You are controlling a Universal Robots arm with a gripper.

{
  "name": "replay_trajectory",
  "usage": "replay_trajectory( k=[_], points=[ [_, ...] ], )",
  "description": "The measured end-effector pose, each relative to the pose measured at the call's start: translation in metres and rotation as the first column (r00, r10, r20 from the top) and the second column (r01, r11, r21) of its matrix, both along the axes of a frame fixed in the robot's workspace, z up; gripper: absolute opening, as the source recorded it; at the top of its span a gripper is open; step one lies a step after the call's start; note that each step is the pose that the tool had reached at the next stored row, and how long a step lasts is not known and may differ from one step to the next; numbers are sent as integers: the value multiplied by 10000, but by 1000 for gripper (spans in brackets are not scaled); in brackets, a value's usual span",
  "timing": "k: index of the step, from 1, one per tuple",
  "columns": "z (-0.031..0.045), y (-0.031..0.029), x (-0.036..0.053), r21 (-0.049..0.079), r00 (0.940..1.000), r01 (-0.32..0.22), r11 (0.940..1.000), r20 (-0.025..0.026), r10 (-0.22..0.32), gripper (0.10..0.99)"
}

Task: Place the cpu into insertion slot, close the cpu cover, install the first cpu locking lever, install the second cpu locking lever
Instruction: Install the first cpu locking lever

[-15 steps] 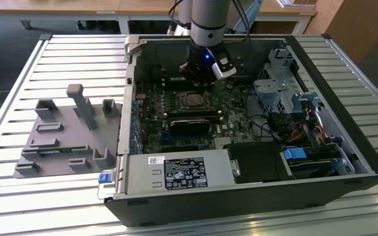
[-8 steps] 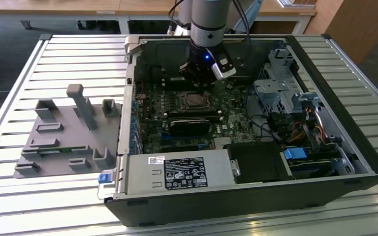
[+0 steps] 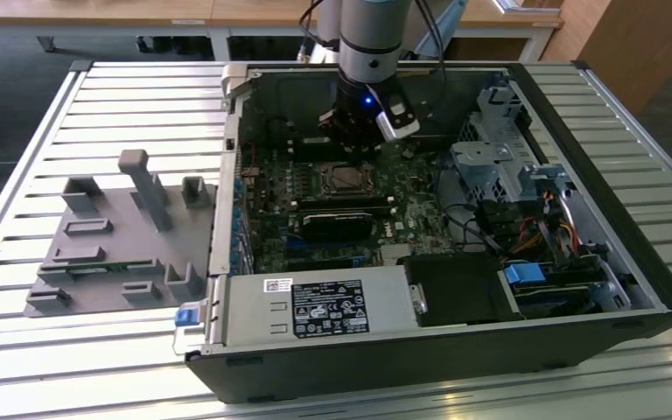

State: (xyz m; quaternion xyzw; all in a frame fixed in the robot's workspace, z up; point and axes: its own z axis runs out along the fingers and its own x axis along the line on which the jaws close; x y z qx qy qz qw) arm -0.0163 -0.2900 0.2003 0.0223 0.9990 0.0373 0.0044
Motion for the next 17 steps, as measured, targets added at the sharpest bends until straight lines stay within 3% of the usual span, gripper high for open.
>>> replay_trajectory(
  k=[4,17],
  points=[
    [83,0,0,-4,10000,-1,10000,-2,1,106],
    [83,-55,1,-3,10000,0,10000,-1,0,106]
  ],
)
